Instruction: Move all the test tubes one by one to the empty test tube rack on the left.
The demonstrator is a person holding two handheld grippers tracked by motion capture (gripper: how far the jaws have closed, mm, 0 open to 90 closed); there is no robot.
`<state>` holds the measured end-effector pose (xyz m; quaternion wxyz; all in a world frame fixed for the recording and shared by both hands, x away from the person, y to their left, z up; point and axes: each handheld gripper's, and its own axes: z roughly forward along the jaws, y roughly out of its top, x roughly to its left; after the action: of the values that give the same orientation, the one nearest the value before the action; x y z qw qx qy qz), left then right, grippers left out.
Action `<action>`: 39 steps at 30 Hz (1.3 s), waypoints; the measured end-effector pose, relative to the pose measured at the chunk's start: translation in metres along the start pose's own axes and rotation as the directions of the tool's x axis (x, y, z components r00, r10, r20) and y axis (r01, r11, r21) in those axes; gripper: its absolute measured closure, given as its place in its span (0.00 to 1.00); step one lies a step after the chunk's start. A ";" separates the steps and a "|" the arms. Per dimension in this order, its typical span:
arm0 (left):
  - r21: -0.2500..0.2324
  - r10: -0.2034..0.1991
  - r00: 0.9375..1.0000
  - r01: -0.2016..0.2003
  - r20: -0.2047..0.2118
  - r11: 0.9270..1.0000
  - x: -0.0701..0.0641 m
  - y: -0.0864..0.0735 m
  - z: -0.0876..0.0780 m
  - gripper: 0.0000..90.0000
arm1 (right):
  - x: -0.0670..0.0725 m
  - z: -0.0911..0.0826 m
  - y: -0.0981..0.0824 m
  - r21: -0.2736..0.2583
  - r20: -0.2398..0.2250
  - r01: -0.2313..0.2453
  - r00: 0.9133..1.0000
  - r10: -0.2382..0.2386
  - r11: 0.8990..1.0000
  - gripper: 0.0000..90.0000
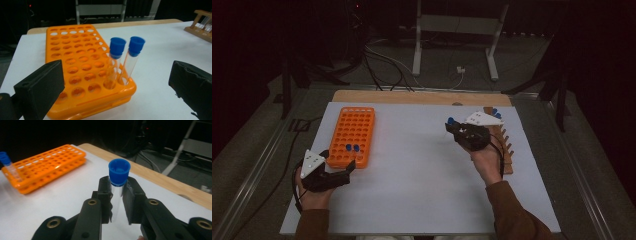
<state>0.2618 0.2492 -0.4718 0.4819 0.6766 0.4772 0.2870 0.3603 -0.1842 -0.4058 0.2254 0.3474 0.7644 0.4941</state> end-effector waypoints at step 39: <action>0.014 0.225 0.939 -0.237 0.262 0.971 -0.114 0.045 0.066 0.65 | 0.095 0.040 0.015 0.051 -0.306 0.060 0.951 -0.042 0.997 0.86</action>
<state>0.2910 0.1160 -0.4463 0.4874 0.7702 0.3341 0.2401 0.3302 -0.0847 -0.4088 0.1071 0.2539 0.8131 0.5129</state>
